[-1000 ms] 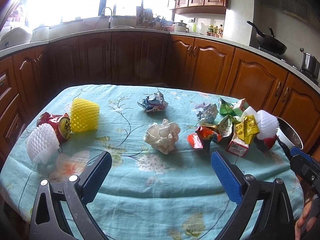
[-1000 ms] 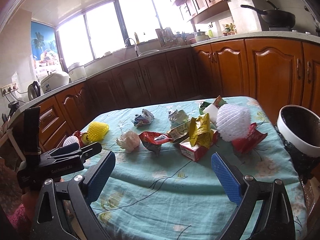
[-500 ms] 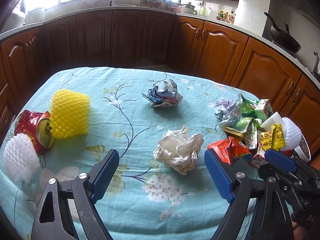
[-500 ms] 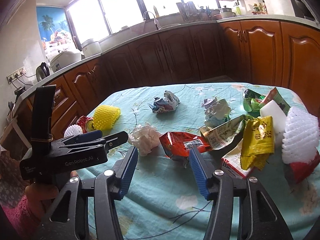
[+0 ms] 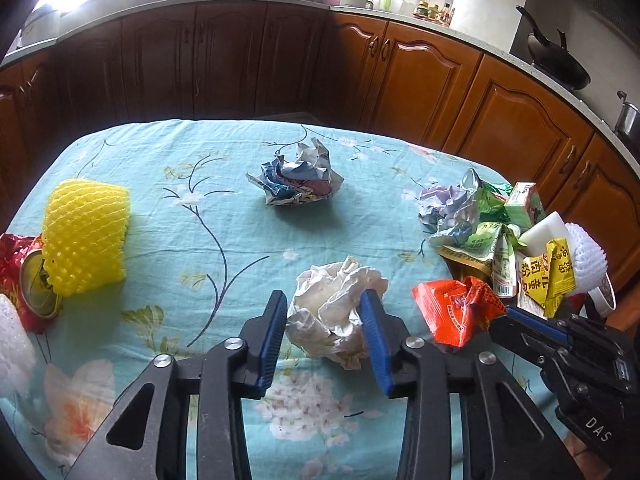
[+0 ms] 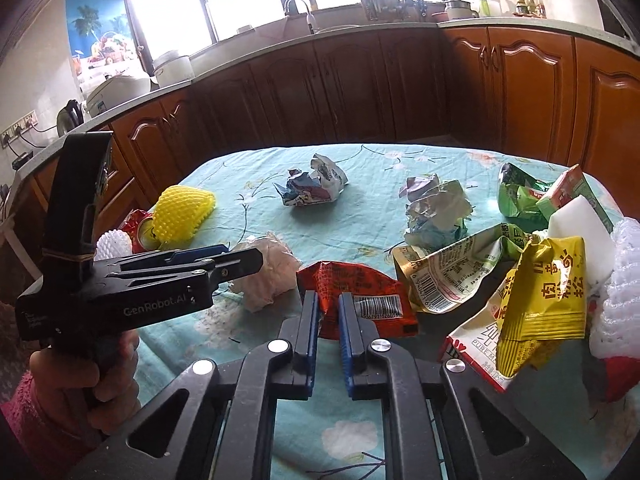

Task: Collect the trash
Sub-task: 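Grasp the crumpled white paper with the left tool while the right tool grasps the red wrapper, then carry both items to the bin and open both tools to drop them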

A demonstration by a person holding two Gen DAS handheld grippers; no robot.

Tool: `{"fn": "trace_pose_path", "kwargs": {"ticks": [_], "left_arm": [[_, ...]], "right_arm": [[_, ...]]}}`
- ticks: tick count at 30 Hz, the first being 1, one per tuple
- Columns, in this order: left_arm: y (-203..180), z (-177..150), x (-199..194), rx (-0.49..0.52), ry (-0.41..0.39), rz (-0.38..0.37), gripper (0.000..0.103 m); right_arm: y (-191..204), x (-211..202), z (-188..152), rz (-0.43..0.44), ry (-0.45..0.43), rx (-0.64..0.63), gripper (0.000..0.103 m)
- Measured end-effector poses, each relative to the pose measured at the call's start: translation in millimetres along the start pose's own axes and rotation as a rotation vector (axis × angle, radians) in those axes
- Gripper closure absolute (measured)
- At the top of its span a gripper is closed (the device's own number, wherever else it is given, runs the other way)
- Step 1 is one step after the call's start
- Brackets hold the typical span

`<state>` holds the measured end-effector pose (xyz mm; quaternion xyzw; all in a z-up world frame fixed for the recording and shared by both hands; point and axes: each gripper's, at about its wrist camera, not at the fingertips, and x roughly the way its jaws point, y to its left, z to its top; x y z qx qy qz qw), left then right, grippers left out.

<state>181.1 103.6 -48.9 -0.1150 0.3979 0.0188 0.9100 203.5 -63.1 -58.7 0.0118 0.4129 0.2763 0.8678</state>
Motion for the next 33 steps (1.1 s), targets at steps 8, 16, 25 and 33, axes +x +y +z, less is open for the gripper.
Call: {"fn": "trace_pose_path", "kwargs": {"ticks": [8, 16, 25, 33], "left_arm": [[-9, -10, -22, -0.019, 0.001, -0.079, 0.096], [-37, -14, -51, 0.042, -0.033, -0.104, 0.103], [-57, -28, -62, 0.122, -0.011, -0.088, 0.047], [-82, -39, -22, 0.193, 0.049, 0.022, 0.059]], "right_arm": [[-3, -40, -6, 0.029, -0.058, 0.033, 0.098], [-22, -89, -14, -0.001, -0.124, 0.088, 0.098], [-44, -118, -32, -0.028, -0.154, 0.145, 0.098], [-55, -124, -42, -0.036, -0.153, 0.173, 0.098]]}}
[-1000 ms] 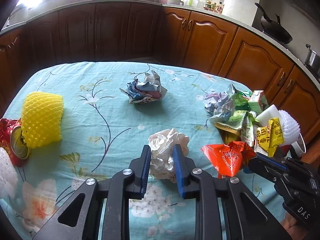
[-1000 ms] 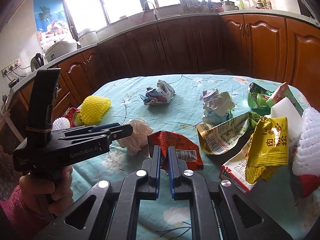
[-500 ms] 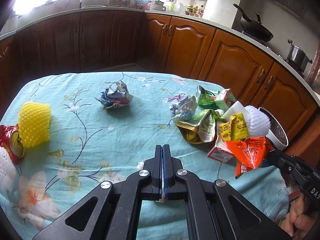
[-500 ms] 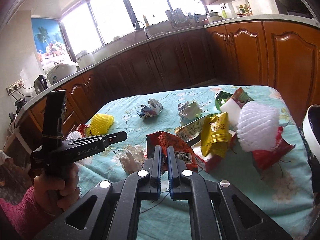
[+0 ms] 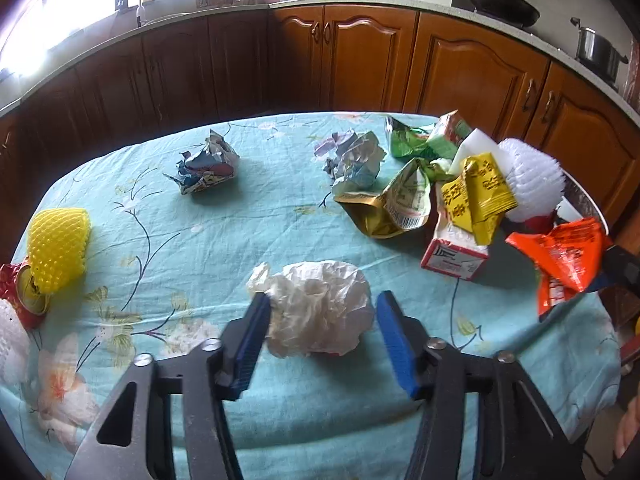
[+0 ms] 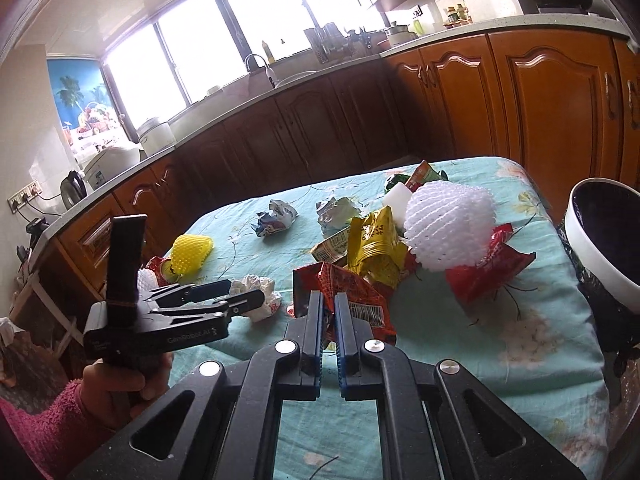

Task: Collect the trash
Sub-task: 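Carry both items to the bin and open both tools to drop them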

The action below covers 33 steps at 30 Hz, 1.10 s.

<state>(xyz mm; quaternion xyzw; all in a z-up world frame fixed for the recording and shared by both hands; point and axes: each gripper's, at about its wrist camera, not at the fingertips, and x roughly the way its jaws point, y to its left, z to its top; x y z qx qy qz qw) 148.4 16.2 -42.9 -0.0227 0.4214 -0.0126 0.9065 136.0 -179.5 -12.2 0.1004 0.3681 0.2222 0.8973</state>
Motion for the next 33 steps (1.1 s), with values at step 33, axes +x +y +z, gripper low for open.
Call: {"fn": "trace_pose_path", "kwargs": {"ticks": [33], "left_arm": [[-172, 75, -11, 0.197, -0.062, -0.437, 0.076]], "right_arm": [[-160, -102, 22, -0.299, -0.184, 0.189, 0.098]]}}
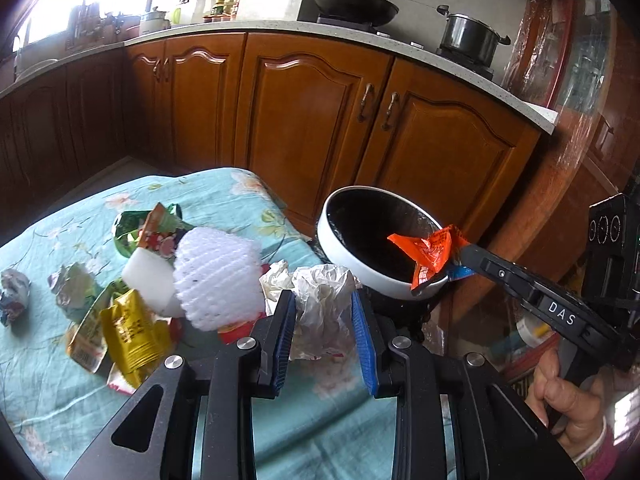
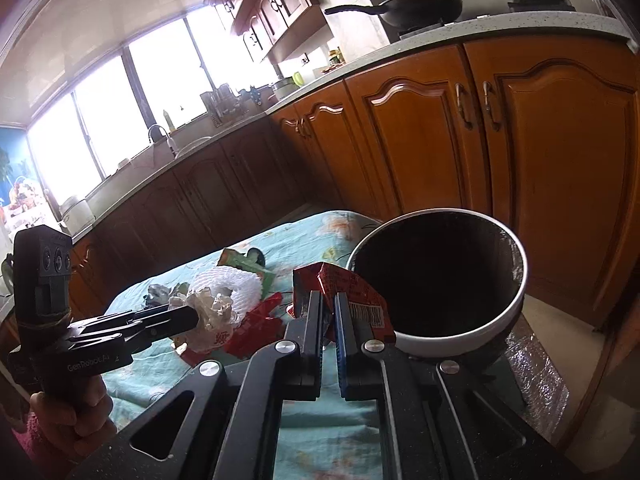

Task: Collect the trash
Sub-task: 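Carry both items to the bin and open both tools to drop them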

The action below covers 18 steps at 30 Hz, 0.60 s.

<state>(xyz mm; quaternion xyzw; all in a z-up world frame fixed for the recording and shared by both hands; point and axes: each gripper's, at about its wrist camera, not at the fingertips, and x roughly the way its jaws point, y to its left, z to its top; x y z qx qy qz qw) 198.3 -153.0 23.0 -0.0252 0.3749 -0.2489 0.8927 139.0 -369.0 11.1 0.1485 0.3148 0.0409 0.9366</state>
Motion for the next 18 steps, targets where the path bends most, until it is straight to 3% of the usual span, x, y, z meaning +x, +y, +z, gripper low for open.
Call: {"fn": "trace_pose_path", "kwargs": {"ticks": [18], "left_arm": [[-51, 69, 126, 0.086, 0.078, -0.046, 0.072]], "right_arm": [[-72, 32, 27, -0.113, 0.053, 0.063, 0.098]]}}
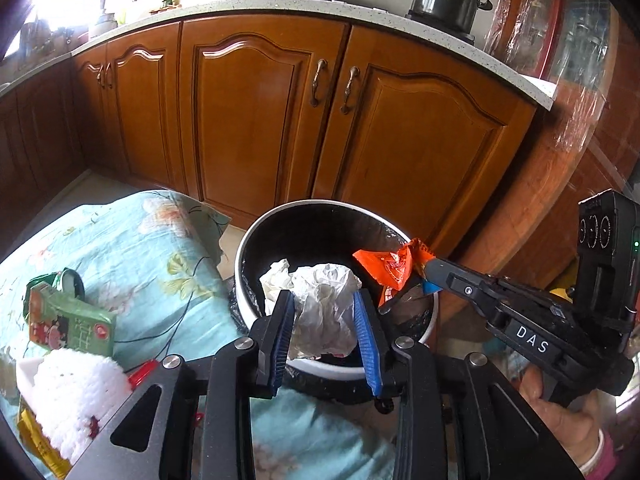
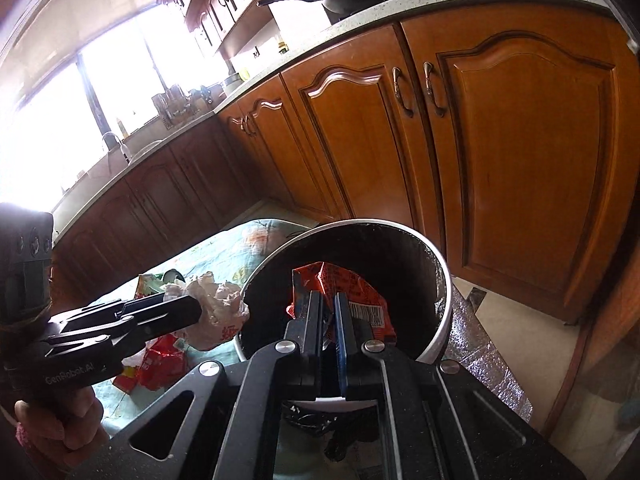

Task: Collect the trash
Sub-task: 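Carry both items to the bin and open both tools to drop them, then grasp the yellow snack packet with the left tool while the right tool grasps the red wrapper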

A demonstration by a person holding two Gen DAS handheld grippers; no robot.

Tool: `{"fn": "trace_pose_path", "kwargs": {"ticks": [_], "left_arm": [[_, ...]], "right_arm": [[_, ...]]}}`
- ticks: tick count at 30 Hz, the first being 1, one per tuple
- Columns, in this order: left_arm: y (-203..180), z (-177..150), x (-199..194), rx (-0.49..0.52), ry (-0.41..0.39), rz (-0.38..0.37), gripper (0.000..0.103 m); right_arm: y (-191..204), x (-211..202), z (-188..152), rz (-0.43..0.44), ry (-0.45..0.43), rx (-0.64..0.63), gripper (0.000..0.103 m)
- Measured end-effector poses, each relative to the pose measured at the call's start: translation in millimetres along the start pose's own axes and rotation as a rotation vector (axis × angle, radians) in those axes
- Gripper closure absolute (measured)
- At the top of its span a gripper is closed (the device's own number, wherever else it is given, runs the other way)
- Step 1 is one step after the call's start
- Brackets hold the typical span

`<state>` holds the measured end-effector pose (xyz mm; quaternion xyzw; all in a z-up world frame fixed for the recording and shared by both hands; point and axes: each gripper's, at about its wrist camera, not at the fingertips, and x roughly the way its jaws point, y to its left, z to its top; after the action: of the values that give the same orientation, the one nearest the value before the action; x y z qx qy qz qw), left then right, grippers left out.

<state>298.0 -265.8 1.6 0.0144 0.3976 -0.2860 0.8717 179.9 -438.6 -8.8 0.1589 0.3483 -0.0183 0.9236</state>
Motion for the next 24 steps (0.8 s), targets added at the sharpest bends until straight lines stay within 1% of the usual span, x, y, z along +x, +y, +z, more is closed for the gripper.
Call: {"fn": "trace_pose_path", "kwargs": {"ticks": [3, 4, 5, 7, 8, 9, 10, 11, 12, 14, 16, 18, 20, 21, 24], "left_arm": [[-3, 6, 20, 0.003, 0.031, 0.002, 0.068], [-2, 8, 26, 0.003, 0.039, 0.001, 0.064], [-4, 11, 31, 0.005, 0.044, 0.005, 0.062], [-6, 12, 36, 0.01, 0.054, 0.002, 0.05], [-9, 13, 38, 0.013, 0.053, 0.005, 0.046], [-10, 13, 40, 0.015, 0.051, 0.011, 0.039], [-10, 13, 40, 0.017, 0.046, 0.014, 0.036], [-12, 11, 39, 0.015, 0.042, 0.012, 0.035], [-12, 9, 37, 0.01, 0.042, 0.006, 0.034], [-13, 4, 31, -0.005, 0.039, -0.007, 0.033], [-12, -2, 20, -0.018, 0.024, -0.022, 0.033], [-10, -10, 3, -0.029, 0.0, -0.033, 0.03], [-6, -17, -11, -0.041, -0.023, -0.036, 0.028], [-5, -22, -18, -0.046, -0.035, -0.037, 0.028], [0, -36, -39, -0.056, -0.061, -0.02, 0.028]], "right_arm": [[-7, 8, 3, -0.008, 0.016, 0.01, 0.097], [-9, 11, 3, -0.008, 0.023, 0.015, 0.097], [-11, 14, 3, -0.009, 0.03, 0.016, 0.093], [-14, 18, 3, -0.008, 0.04, 0.021, 0.091], [-14, 21, 5, -0.007, 0.046, 0.026, 0.085], [-15, 21, 4, -0.006, 0.048, 0.031, 0.076], [-17, 21, 4, -0.007, 0.046, 0.036, 0.071], [-18, 21, 4, -0.006, 0.042, 0.041, 0.063], [-20, 20, 3, -0.002, 0.038, 0.045, 0.059], [-21, 16, 1, -0.001, 0.031, 0.053, 0.056], [-21, 12, -1, 0.005, 0.024, 0.063, 0.049], [-20, 7, -3, 0.016, 0.006, 0.073, 0.033], [-17, 1, -8, 0.022, -0.011, 0.083, 0.026], [-15, -2, -10, 0.029, -0.015, 0.091, 0.023], [-9, -9, -19, 0.051, -0.021, 0.11, 0.021]]}}
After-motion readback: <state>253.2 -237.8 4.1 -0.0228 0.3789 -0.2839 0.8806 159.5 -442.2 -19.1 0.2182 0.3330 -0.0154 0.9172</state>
